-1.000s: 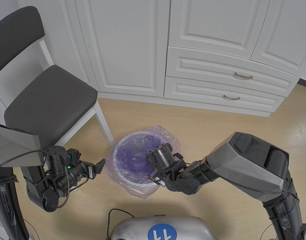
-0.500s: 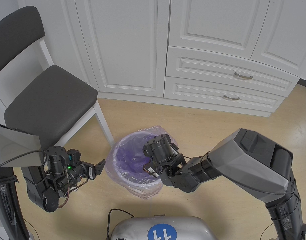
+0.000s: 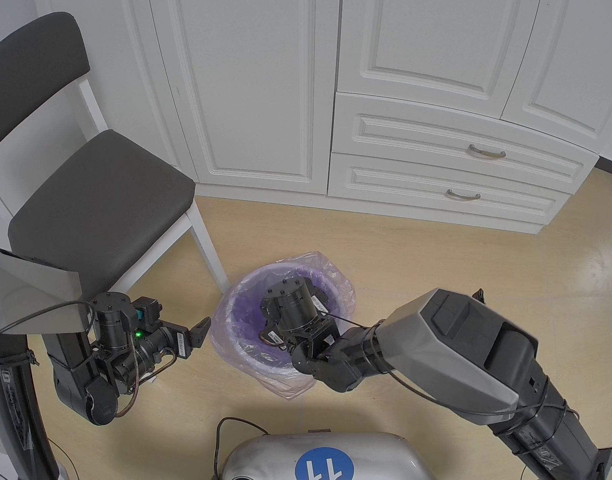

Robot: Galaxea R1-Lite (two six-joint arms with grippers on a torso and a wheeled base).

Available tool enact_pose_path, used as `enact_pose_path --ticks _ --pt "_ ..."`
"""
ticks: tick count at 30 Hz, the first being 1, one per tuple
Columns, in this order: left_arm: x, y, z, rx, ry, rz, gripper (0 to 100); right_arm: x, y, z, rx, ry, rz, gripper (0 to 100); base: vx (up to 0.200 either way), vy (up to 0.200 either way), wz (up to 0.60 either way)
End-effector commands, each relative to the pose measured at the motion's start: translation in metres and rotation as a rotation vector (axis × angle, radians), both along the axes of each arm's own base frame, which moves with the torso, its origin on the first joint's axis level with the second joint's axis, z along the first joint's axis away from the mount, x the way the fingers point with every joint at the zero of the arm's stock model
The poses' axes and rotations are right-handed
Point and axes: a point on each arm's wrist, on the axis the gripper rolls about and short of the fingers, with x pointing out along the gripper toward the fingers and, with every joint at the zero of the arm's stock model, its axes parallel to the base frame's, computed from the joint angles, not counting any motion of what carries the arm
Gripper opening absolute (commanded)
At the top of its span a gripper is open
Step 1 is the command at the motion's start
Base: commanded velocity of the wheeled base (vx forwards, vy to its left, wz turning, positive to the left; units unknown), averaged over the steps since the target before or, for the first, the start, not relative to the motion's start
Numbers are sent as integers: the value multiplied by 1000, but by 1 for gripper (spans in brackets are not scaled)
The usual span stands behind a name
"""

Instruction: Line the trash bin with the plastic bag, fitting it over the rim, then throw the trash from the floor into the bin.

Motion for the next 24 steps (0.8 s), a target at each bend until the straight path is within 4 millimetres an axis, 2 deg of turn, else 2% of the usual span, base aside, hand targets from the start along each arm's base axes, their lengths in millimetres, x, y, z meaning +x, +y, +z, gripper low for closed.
enact_pose_path --ticks 1,9,17,24 --pt "0 0 0 0 0 1 100 -5 9 -24 -22 22 20 100 0 0 0" --pt "-1 0 1 -1 -3 1 100 -24 14 -29 -47 50 52 100 0 0 0" --pt "-1 0 1 1 -3 0 100 -49 23 -11 -39 40 102 100 0 0 0" --pt "-1 0 3 -2 -9 1 100 -72 29 -6 -46 44 147 100 0 0 0"
